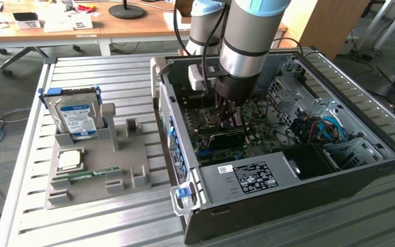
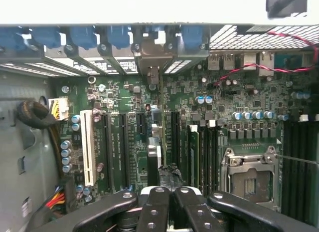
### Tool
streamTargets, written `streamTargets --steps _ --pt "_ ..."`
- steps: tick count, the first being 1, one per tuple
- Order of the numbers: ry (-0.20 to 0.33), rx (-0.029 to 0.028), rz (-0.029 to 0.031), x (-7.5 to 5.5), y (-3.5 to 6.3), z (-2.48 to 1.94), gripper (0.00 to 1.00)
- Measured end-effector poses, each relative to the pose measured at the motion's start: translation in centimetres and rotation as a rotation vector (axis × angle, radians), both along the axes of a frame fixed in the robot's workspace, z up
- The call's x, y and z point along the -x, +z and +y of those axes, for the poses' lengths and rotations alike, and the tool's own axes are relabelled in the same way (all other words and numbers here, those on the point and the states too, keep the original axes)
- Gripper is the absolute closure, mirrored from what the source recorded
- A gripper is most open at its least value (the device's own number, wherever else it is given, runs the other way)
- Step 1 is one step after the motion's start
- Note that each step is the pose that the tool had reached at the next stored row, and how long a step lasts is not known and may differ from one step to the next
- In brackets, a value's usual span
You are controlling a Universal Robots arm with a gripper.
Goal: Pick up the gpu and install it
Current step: 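Press down on the gpu until it lock into place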
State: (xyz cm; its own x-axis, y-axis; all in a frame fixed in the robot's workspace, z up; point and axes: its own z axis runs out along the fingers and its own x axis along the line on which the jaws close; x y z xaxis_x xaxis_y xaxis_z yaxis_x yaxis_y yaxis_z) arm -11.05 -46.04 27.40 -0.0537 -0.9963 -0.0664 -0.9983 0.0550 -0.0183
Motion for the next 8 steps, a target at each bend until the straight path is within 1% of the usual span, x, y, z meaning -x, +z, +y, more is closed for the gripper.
streamTargets --steps 8 --pt "0.000 0.0000 -0.0006 0.0 2.31 0.00 0.89"
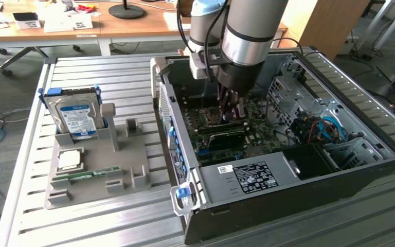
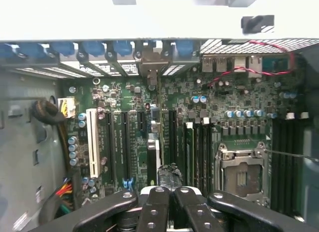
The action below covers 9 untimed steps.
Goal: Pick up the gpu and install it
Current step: 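Press down on the gpu until it lock into place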
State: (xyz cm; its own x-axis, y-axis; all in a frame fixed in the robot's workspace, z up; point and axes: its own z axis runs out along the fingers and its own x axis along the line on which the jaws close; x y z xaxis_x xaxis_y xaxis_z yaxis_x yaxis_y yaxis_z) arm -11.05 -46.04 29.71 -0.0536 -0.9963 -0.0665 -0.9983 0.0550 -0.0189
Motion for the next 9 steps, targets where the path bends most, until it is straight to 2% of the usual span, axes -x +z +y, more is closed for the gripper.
streamTargets --steps 9 --pt "0.000 0.0000 -0.0027 0.0 2.62 0.00 0.89"
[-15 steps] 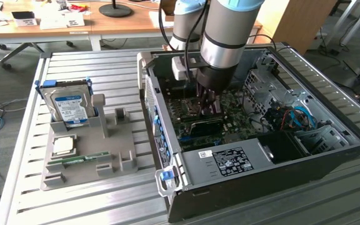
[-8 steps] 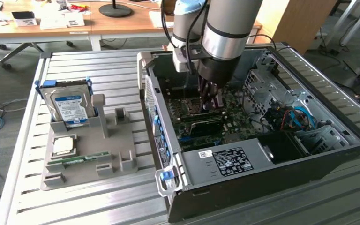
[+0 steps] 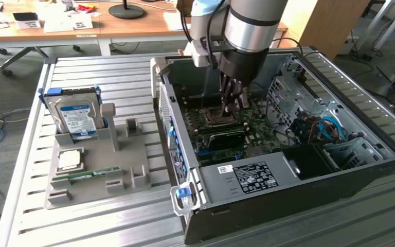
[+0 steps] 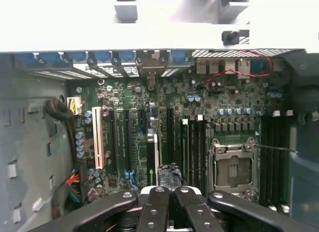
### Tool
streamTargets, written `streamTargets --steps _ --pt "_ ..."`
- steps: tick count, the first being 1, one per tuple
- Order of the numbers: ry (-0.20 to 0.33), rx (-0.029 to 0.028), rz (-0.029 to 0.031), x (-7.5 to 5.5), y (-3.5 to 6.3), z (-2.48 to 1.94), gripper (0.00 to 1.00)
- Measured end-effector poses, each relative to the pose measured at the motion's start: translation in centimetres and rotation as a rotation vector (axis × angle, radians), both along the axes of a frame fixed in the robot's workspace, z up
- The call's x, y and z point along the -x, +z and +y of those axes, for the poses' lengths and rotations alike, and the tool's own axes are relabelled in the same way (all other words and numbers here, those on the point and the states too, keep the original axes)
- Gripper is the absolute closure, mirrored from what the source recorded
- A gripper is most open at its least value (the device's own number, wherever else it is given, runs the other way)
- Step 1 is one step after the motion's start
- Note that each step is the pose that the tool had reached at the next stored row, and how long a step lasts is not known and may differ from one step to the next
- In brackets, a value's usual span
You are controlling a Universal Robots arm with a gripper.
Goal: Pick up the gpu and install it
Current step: 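Press down on the gpu until it lock into place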
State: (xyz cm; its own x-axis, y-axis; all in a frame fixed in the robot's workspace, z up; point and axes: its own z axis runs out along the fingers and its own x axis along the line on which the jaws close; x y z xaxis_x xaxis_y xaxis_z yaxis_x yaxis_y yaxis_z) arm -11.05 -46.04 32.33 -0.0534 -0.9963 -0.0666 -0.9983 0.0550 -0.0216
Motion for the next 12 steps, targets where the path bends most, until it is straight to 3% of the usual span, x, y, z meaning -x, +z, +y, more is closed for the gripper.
streamTargets --steps 4,12 --pt "0.000 0.0001 -0.0010 0.00 0.56 0.00 0.89" --pt "0.000 0.0000 -0.0010 0.00 0.63 0.00 0.89"
